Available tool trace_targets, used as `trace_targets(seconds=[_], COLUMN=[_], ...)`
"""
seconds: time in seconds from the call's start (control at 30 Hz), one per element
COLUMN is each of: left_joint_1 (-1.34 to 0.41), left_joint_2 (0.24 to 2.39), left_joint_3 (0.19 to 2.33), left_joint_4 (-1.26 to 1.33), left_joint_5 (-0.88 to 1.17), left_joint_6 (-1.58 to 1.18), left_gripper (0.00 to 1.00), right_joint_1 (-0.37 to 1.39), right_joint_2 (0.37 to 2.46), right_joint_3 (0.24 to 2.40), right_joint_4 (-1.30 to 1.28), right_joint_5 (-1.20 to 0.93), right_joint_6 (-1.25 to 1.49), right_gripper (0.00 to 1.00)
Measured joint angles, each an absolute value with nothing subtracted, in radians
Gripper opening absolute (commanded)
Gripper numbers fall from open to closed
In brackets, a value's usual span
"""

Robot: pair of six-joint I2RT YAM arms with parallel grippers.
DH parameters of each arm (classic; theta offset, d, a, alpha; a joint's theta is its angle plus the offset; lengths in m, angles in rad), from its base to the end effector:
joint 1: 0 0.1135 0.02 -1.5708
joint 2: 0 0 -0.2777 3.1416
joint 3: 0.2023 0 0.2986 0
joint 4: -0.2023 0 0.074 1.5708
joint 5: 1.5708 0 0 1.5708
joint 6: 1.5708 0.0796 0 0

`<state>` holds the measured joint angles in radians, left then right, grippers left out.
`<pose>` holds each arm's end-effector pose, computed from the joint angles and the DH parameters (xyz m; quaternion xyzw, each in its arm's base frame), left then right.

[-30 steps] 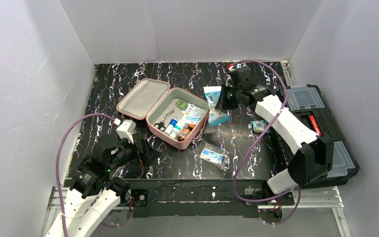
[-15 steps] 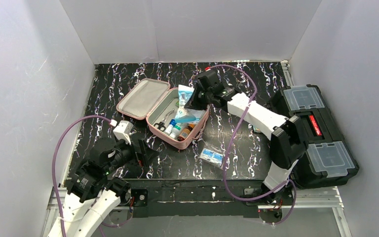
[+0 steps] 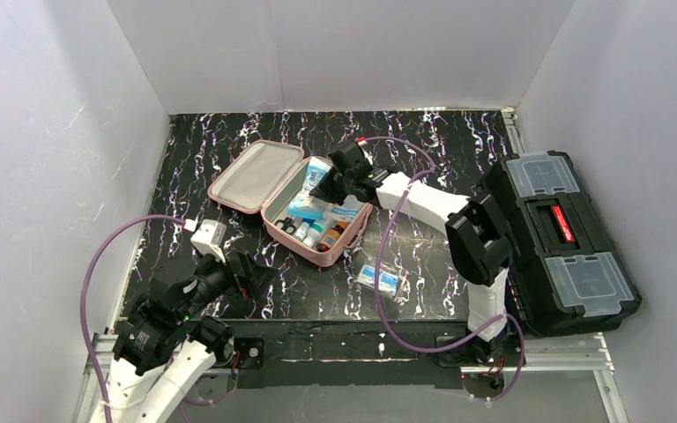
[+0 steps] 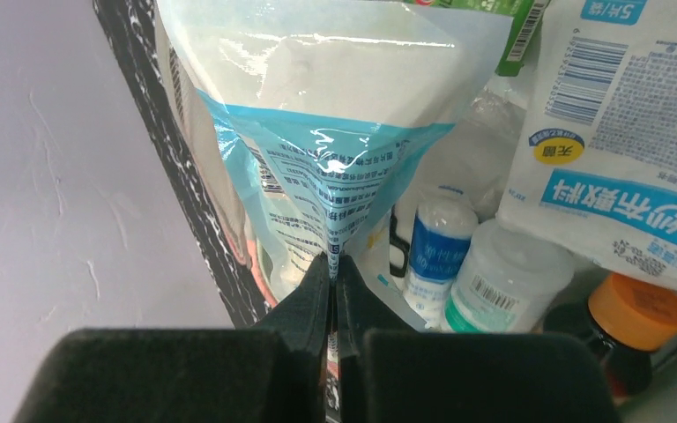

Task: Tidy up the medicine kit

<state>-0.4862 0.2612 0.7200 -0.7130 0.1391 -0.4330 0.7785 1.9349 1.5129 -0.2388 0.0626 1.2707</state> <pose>0.1145 -0.0730 0.3301 0.0635 0.7877 -0.3200 0.5226 0.3819 0.3696 0.2137 0.2321 0.8674 0.3607 0.2522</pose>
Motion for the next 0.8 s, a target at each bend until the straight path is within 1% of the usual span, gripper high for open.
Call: trace_targets(seconds=[0.23,0.47,0.53,0.63,0.8], left_joint_1=[-0.486,-0.486,-0.486,-0.486,-0.486], left_joint_2=[0.255,0.255,0.255,0.255,0.255], left_joint_3=[0.720,0.720,0.720,0.720,0.720], left_joint_4=[-0.715,-0.716,-0.716,-0.716,-0.716], left_joint_5=[0.125,0.118,0.117,0.116,0.115], left_joint_6=[-0.430,-0.430,-0.430,-0.430,-0.430], left_gripper=[0.99,0.99,0.99,0.99,1.00], right_joint_1=[0.787,0.788,0.788,0.791,0.795], right_joint_2=[2.014,2.079,2.094,2.118,2.145], right_joint_3=[1.530,1.579,1.593,1.620,1.650], right_joint_4=[-0.182,-0.176,-0.177,-0.180,-0.186], right_joint_5=[0.096,0.109,0.114,0.124,0.130], right_joint_6=[1.384,1.433,1.441,1.445,1.442], right_gripper=[0.01,0.03,0.08,0.23,0.37])
